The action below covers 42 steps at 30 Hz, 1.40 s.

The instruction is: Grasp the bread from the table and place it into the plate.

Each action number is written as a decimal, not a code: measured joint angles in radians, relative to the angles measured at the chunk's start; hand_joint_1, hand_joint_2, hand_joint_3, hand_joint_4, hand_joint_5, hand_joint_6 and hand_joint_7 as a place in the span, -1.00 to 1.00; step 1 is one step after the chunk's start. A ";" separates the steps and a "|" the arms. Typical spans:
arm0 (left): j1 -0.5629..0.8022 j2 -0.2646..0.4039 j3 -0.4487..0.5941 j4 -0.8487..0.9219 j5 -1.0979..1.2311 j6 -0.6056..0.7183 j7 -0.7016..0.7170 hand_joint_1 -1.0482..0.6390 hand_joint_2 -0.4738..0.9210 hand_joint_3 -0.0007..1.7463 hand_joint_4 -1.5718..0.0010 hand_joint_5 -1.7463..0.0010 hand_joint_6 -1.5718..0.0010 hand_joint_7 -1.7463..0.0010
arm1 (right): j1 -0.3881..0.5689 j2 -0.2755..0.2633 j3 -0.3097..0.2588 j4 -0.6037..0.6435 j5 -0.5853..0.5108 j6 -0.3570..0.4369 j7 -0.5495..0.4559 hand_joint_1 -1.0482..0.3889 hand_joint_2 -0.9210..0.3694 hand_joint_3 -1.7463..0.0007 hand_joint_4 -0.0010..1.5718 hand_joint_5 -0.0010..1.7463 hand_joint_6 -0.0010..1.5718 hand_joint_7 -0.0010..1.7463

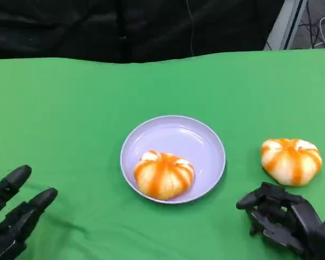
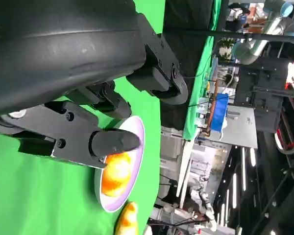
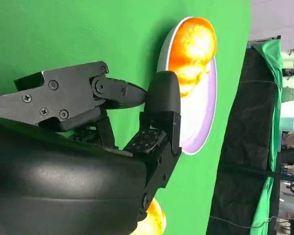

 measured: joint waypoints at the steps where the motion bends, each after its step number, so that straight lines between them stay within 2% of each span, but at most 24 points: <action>1: -0.004 0.000 -0.001 0.006 0.005 -0.002 0.001 0.49 0.86 -0.12 -0.02 0.99 0.19 1.00 | 0.000 0.000 0.000 0.000 0.000 0.000 0.001 0.07 -1.00 0.49 -0.14 1.00 -0.01 0.16; 11: -0.028 -0.001 -0.008 0.062 0.024 -0.063 0.008 0.47 0.86 -0.13 -0.05 0.99 0.15 0.98 | 0.000 -0.003 -0.006 0.000 0.001 0.001 0.009 0.08 -1.00 0.49 -0.15 1.00 -0.01 0.16; 14: -0.031 -0.006 -0.015 0.076 0.044 -0.098 0.016 0.45 0.84 -0.18 -0.18 0.94 0.00 0.94 | 0.000 -0.005 -0.009 0.001 0.002 0.001 0.012 0.06 -1.00 0.49 -0.15 1.00 -0.01 0.16; 16: -0.032 -0.012 -0.021 0.081 0.068 -0.136 0.049 0.44 0.76 -0.06 -0.47 0.72 -0.34 0.86 | 0.000 -0.005 -0.010 0.001 0.002 0.002 0.014 0.06 -1.00 0.49 -0.16 1.00 -0.01 0.16; 19: -0.039 -0.019 -0.033 0.101 0.135 -0.213 0.121 0.42 0.64 0.11 -0.31 -0.04 -0.62 0.79 | -0.001 -0.005 -0.013 0.001 0.003 0.004 0.018 0.06 -1.00 0.49 -0.16 1.00 -0.02 0.17; 20: -0.040 -0.019 -0.038 0.107 0.152 -0.233 0.139 0.41 0.62 0.16 -0.24 -0.39 -0.53 0.35 | -0.001 -0.005 -0.014 0.001 0.004 0.004 0.020 0.06 -1.00 0.49 -0.17 1.00 -0.02 0.18; 21: -0.040 -0.019 -0.045 0.111 0.175 -0.256 0.161 0.40 0.60 0.24 -0.21 -0.65 -0.35 -0.17 | -0.001 -0.005 -0.016 0.001 0.004 0.004 0.021 0.07 -1.00 0.49 -0.18 0.99 -0.02 0.19; 22: -0.041 -0.019 -0.051 0.116 0.196 -0.279 0.179 0.39 0.58 0.27 -0.20 -0.75 -0.26 -0.38 | -0.001 -0.005 -0.016 0.001 0.004 0.004 0.021 0.07 -1.00 0.49 -0.18 0.99 -0.03 0.19; 23: -0.042 -0.018 -0.056 0.123 0.212 -0.299 0.196 0.39 0.57 0.29 -0.19 -0.80 -0.22 -0.48 | -0.001 -0.005 -0.017 0.001 0.004 0.005 0.021 0.07 -1.00 0.49 -0.19 0.99 -0.03 0.19; 25: -0.046 -0.018 -0.066 0.140 0.235 -0.323 0.221 0.36 0.54 0.37 -0.20 -0.88 -0.17 -0.62 | -0.001 -0.005 -0.017 0.001 0.004 0.006 0.021 0.07 -1.00 0.49 -0.18 1.00 -0.03 0.20; 27: -0.049 -0.018 -0.069 0.150 0.237 -0.325 0.224 0.34 0.50 0.42 -0.20 -0.92 -0.15 -0.67 | -0.002 -0.005 -0.018 0.001 0.004 0.006 0.022 0.07 -1.00 0.49 -0.18 1.00 -0.04 0.21; 42: -0.064 -0.010 -0.083 0.189 0.238 -0.349 0.250 0.32 0.48 0.44 -0.19 -0.94 -0.12 -0.70 | -0.002 -0.005 -0.024 0.001 0.004 0.007 0.029 0.08 -1.00 0.48 -0.15 1.00 -0.03 0.21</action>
